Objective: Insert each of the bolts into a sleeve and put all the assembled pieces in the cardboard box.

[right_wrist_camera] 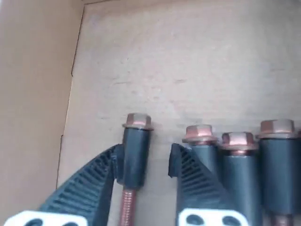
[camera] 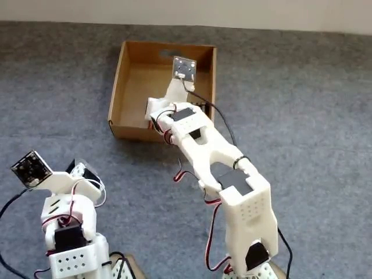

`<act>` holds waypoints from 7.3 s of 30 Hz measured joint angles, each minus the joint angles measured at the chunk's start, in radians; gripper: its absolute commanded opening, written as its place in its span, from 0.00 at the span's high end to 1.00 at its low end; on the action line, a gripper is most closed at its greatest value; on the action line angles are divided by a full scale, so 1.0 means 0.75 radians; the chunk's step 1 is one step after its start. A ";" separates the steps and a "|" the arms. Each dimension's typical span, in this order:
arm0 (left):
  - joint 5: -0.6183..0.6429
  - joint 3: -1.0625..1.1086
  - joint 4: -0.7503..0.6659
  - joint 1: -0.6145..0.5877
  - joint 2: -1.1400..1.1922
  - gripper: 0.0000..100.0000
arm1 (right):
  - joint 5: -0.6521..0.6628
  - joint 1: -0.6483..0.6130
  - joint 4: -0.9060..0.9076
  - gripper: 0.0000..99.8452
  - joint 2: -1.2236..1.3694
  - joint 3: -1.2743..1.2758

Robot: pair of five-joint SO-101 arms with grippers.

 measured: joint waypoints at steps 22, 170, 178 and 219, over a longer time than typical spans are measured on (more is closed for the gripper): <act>0.000 0.000 0.000 0.000 0.000 0.99 | 0.423 -0.151 -0.115 0.99 0.035 -0.051; -0.587 0.000 0.604 0.072 0.000 0.99 | 0.800 0.245 1.043 0.99 -3.110 2.230; -0.587 0.000 0.622 0.100 0.000 0.99 | 0.800 0.245 1.043 0.99 -3.110 2.230; -0.448 0.000 0.630 0.205 -0.014 0.99 | 0.800 0.485 1.043 0.99 -3.114 2.230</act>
